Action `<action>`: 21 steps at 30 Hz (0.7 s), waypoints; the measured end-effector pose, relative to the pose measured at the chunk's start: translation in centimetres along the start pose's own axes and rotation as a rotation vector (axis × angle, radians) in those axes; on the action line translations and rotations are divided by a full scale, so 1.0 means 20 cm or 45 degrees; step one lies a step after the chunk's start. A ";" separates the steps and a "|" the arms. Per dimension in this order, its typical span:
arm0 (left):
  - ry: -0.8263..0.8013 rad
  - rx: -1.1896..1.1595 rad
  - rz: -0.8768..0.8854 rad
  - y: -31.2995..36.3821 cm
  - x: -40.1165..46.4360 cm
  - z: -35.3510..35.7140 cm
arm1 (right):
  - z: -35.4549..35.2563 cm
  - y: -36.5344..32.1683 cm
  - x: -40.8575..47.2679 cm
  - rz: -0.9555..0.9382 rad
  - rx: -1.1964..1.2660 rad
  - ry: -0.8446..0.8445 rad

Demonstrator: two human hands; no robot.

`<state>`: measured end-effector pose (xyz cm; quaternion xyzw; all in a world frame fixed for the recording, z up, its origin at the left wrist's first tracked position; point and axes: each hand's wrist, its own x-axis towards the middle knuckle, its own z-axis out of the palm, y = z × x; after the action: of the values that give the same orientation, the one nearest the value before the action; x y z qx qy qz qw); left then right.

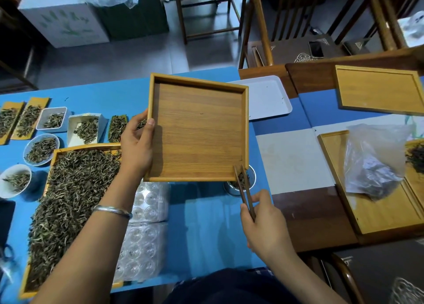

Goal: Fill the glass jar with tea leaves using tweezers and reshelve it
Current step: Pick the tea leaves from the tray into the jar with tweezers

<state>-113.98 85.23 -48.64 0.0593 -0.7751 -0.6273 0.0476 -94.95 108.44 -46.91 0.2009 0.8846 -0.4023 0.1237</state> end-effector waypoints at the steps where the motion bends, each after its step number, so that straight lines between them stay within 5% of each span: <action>1: 0.004 0.002 0.005 0.00 0.00 0.00 | -0.01 0.00 -0.01 -0.020 -0.008 0.012; 10: 0.015 0.039 0.041 0.00 0.01 0.00 | -0.02 -0.13 0.17 -0.138 -0.022 0.157; 21: -0.021 0.003 -0.014 -0.01 0.00 0.01 | -0.02 0.07 -0.07 0.074 0.036 -0.061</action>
<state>-114.02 85.32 -48.84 0.0585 -0.7758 -0.6271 0.0374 -93.06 109.26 -46.99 0.2185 0.8693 -0.4158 0.1537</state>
